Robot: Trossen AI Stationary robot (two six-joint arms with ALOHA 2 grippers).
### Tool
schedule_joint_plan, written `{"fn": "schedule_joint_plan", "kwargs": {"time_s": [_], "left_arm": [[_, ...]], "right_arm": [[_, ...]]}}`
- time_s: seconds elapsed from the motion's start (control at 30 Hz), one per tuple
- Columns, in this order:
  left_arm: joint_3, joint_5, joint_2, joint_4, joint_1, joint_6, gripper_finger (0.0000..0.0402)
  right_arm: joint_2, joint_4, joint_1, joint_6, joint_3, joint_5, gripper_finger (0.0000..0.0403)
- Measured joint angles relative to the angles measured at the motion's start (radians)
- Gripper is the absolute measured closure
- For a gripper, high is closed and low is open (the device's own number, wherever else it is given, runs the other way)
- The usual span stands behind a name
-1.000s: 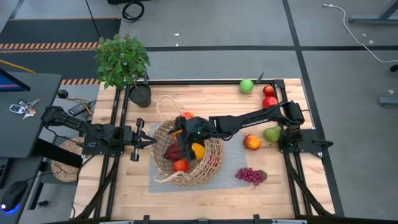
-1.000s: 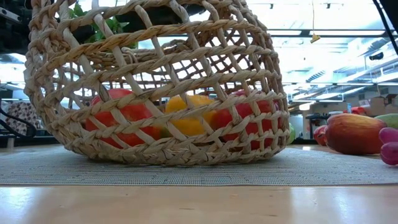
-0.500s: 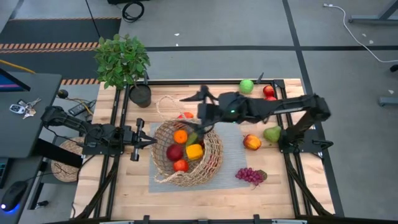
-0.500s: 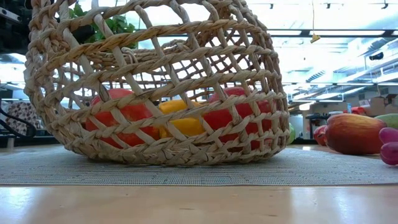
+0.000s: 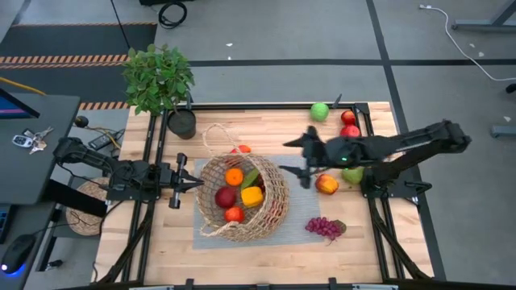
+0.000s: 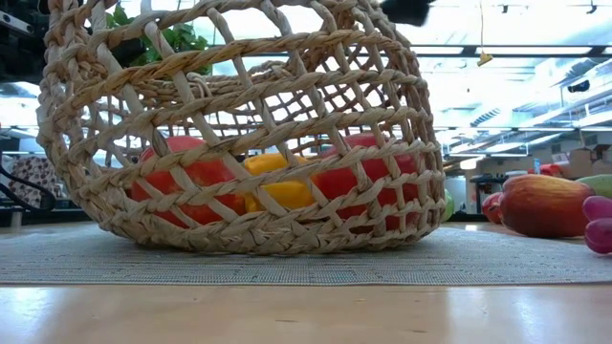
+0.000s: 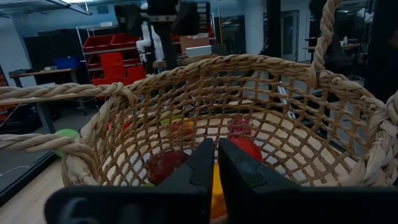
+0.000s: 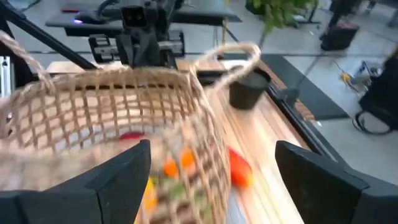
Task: Build produce basket
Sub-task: Put the red apple into the brown woven basket
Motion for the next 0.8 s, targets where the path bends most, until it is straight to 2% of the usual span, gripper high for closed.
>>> {"fn": "schedule_joint_plan", "kwargs": {"time_s": [0.13,0.23,0.43,0.6,0.8], "left_arm": [[0.0,0.0,0.0,-0.001,0.0,0.0,0.0366],[0.0,0.0,0.0,-0.001,0.0,0.0,0.0367],[0.0,0.0,0.0,-0.001,0.0,0.0,0.0374],[0.0,0.0,0.0,0.0,0.0,0.0,0.0368],[0.0,0.0,0.0,0.0,0.0,0.0,0.0368]], "right_arm": [[-0.132,-0.016,0.021,0.049,-0.139,0.052,0.0056],[-0.206,0.051,0.021,0.107,-0.241,0.054,0.0056],[-0.253,0.082,0.031,0.291,-0.414,0.037,0.0056],[-0.256,-0.002,0.04,0.372,-0.442,0.08,0.0056],[-0.255,-0.016,0.041,0.359,-0.442,0.091,0.0056]]}}
